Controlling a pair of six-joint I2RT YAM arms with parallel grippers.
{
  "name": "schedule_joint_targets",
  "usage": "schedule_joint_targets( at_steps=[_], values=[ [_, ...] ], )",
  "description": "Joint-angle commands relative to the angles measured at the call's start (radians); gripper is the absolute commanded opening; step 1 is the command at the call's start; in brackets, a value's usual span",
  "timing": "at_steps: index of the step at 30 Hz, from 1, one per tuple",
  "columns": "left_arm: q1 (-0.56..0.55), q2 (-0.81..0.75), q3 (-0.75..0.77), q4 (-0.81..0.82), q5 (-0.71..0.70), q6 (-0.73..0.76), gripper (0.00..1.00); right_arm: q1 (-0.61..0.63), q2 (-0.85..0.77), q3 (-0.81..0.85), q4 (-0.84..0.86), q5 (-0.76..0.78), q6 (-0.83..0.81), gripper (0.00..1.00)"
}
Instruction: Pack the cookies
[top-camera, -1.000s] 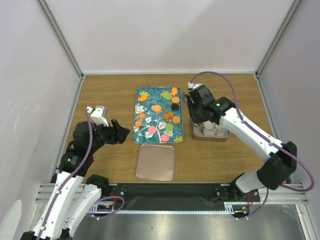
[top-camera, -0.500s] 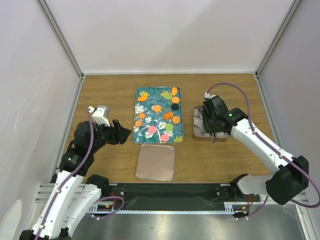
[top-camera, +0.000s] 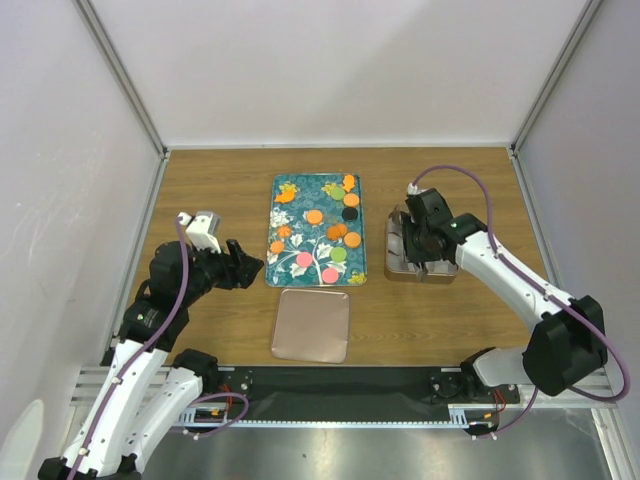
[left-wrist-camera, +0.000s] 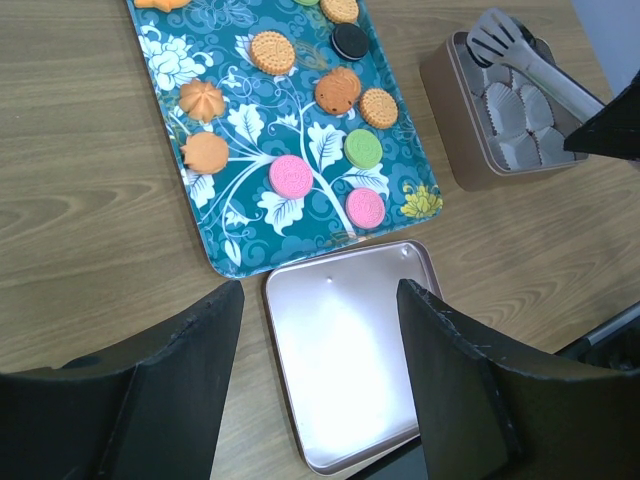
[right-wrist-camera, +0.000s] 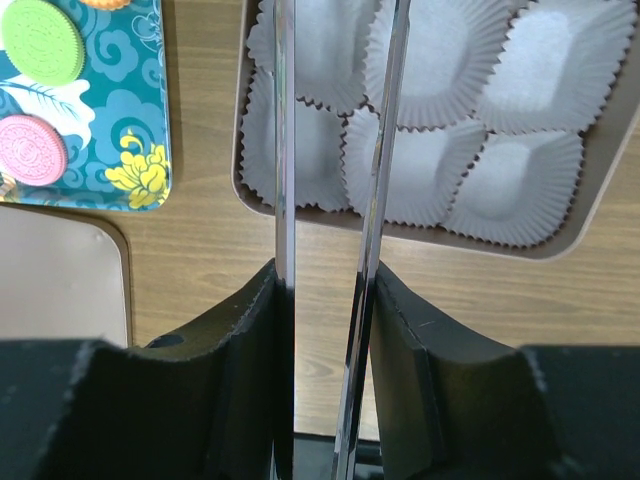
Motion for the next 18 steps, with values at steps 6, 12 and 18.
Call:
schedule_joint_targets(
  at_steps=[6, 12, 18],
  values=[
    [-0.007, 0.012, -0.003, 0.028, 0.002, 0.017, 0.69, -0.009, 0.039, -0.012, 0.085, -0.014, -0.011, 0.34],
    [-0.007, 0.012, -0.003, 0.029, 0.001, 0.015, 0.69, -0.029, 0.052, -0.014, 0.093, -0.021, -0.022, 0.36],
    [-0.010, 0.015, -0.005, 0.028, 0.002, 0.015, 0.69, -0.038, 0.063, -0.017, 0.107, -0.044, -0.023, 0.38]
  ],
)
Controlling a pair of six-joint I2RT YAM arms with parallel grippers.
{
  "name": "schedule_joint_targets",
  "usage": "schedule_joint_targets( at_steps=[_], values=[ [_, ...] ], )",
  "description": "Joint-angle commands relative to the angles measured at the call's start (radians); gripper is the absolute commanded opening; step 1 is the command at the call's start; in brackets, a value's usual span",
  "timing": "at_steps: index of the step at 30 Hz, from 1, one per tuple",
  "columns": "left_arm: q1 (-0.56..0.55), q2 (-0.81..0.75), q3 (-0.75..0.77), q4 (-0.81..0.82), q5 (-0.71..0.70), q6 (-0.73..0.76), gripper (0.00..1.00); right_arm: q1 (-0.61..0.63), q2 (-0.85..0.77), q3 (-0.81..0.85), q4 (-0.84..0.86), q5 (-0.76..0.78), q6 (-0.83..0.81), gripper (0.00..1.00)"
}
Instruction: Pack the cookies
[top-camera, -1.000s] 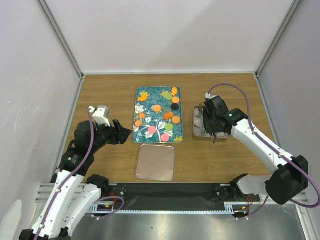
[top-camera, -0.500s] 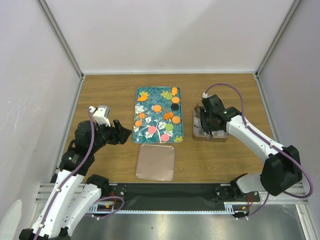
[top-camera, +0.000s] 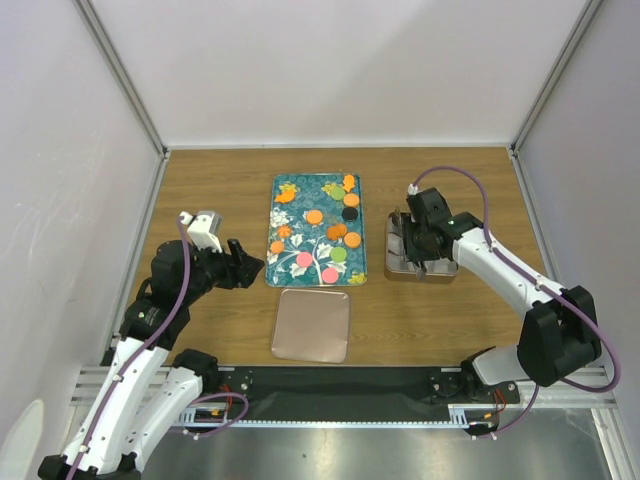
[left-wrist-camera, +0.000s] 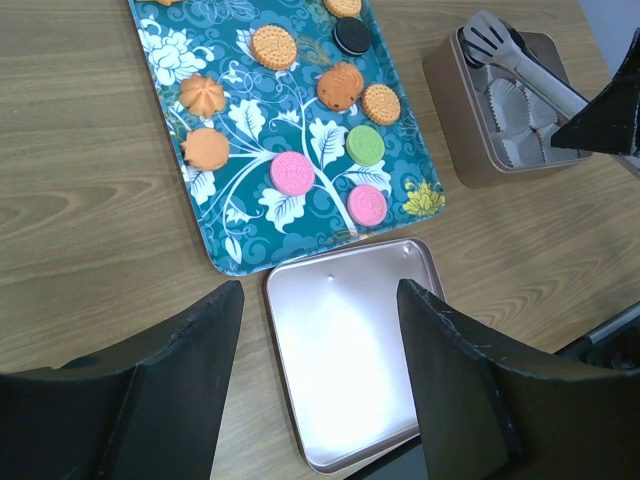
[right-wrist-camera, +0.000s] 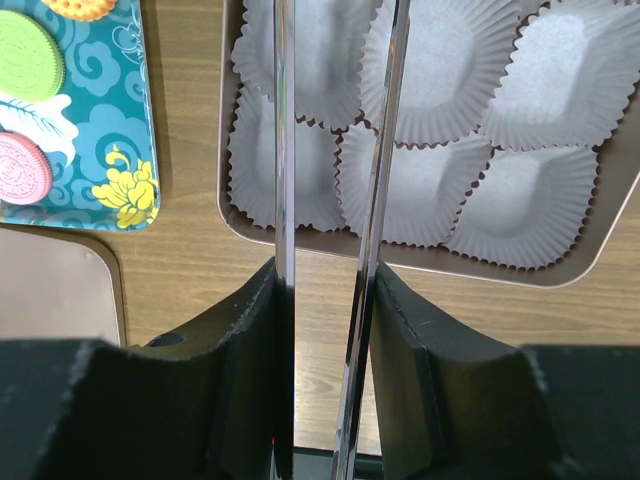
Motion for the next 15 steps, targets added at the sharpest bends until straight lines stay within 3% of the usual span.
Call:
schedule_joint_targets(
  at_steps=[1, 9, 15],
  values=[
    [-0.008, 0.002, -0.003, 0.026, 0.000, 0.017, 0.69, -0.005, 0.007, 0.002, 0.048, -0.014, -0.018, 0.39],
    [-0.008, 0.005, -0.003, 0.026, 0.000, 0.017, 0.69, -0.005, -0.022, -0.003, 0.036, -0.009, -0.019, 0.51],
    [-0.009, 0.005, -0.003, 0.026, -0.001, 0.017, 0.69, -0.006, -0.045, 0.000, 0.021, -0.014, -0.018, 0.52]
  ],
)
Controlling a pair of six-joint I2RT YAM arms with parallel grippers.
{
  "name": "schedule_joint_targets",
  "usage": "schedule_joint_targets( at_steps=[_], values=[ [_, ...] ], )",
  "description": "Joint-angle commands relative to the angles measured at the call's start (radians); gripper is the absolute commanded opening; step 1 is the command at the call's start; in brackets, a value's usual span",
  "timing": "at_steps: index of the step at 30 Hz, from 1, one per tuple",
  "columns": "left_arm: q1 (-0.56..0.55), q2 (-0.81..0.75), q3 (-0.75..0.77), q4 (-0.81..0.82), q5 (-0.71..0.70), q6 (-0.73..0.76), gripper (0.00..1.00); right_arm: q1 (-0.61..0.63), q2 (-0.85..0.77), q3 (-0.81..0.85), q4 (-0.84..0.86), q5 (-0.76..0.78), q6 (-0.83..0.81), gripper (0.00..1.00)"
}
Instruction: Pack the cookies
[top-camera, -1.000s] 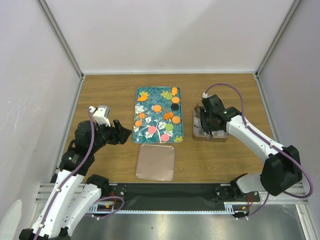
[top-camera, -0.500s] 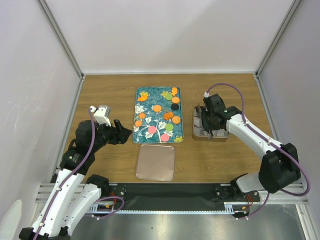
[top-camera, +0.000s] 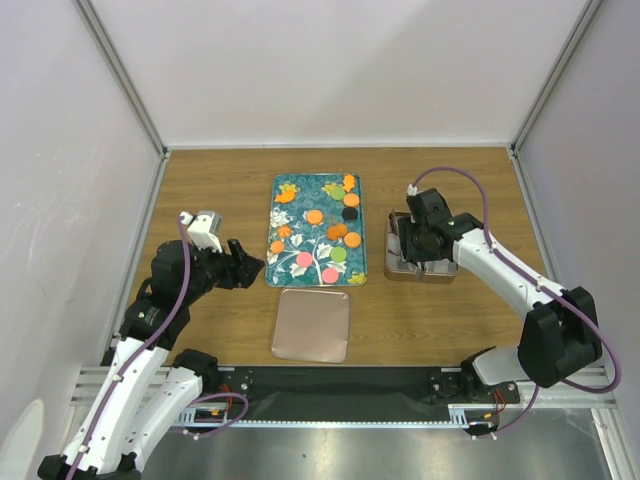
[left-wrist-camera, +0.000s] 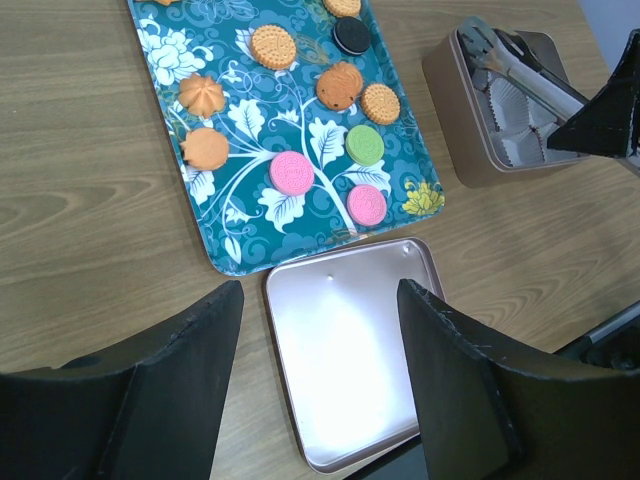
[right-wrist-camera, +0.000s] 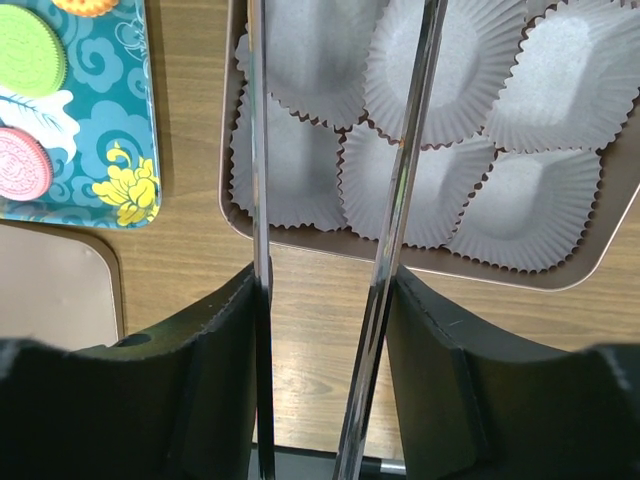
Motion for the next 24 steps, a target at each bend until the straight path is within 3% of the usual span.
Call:
schedule_joint_targets(
  at_steps=[1, 9, 11, 16, 24],
  values=[
    [-0.011, 0.005, -0.003, 0.026, 0.001, 0.017, 0.69, -0.001, -0.056, 0.009, 0.002, -0.003, -0.005, 0.50],
    [-0.012, 0.008, -0.003, 0.026, -0.001, 0.015, 0.69, 0.002, -0.185, 0.118, -0.085, -0.004, 0.000, 0.46],
    [-0.012, 0.008, -0.003, 0.026, -0.001, 0.017, 0.70, 0.049, -0.171, 0.176, -0.104, 0.008, 0.002, 0.46],
    [-0.012, 0.002, -0.002, 0.026, -0.006, 0.015, 0.69, 0.225, -0.020, 0.280, -0.104, 0.065, -0.006, 0.47],
    [-0.015, -0.003, -0.002, 0.023, -0.009, 0.014, 0.70, 0.342, 0.218, 0.359, -0.084, 0.076, -0.034, 0.49]
  ],
)
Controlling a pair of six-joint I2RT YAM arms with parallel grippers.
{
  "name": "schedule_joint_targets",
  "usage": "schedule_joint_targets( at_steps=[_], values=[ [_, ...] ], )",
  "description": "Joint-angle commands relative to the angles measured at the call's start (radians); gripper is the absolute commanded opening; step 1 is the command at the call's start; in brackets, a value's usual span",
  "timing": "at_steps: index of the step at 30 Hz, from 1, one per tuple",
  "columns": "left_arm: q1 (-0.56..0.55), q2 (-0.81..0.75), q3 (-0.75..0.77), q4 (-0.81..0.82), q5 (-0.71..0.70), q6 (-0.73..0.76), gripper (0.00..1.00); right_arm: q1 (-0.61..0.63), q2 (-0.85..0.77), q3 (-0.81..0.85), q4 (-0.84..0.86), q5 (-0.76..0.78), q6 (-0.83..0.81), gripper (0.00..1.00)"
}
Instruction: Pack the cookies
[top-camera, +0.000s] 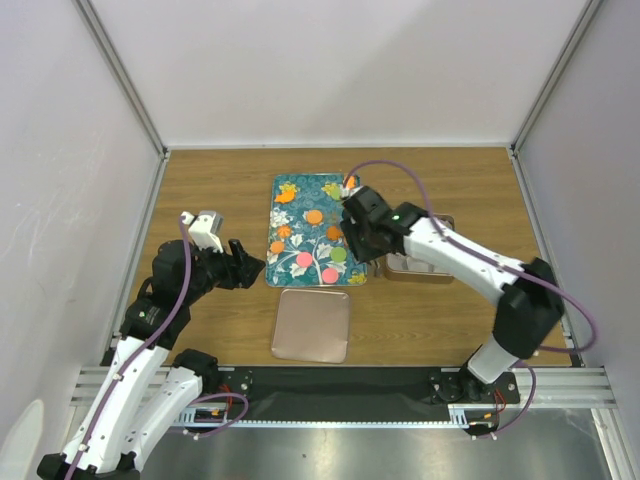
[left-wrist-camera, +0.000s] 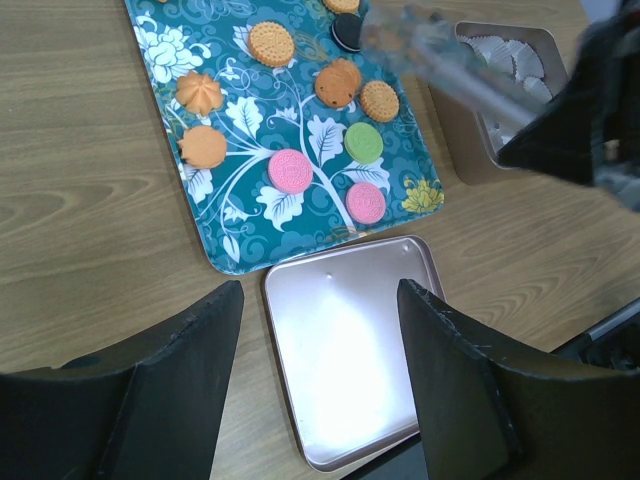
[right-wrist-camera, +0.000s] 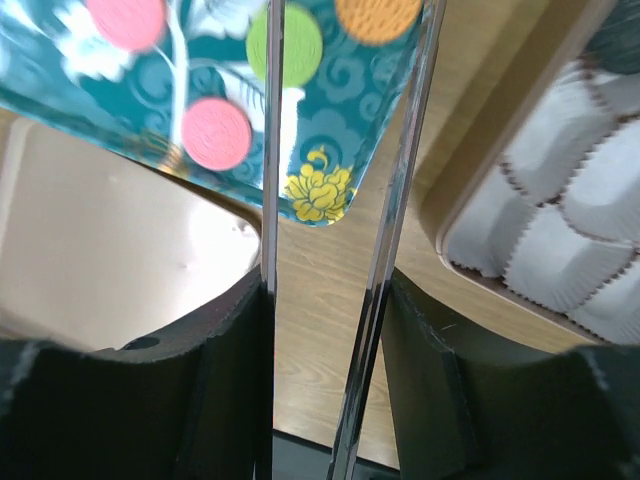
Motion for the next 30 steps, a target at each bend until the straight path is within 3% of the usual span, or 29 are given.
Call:
schedule_joint_targets(
  at_steps=[1, 12, 30],
  values=[
    [-0.009, -0.010, -0.003, 0.026, -0.009, 0.014, 0.70, 0.033, 0.066, 0.058, 0.003, 0.036, -0.023, 0.49],
    [-0.010, -0.010, -0.003, 0.026, -0.009, 0.014, 0.70, 0.071, 0.144, 0.087, 0.005, 0.071, -0.029, 0.53],
    [-0.015, -0.013, -0.003, 0.026, -0.009, 0.014, 0.70, 0.112, 0.207, 0.130, -0.004, 0.052, -0.027, 0.50]
  ],
)
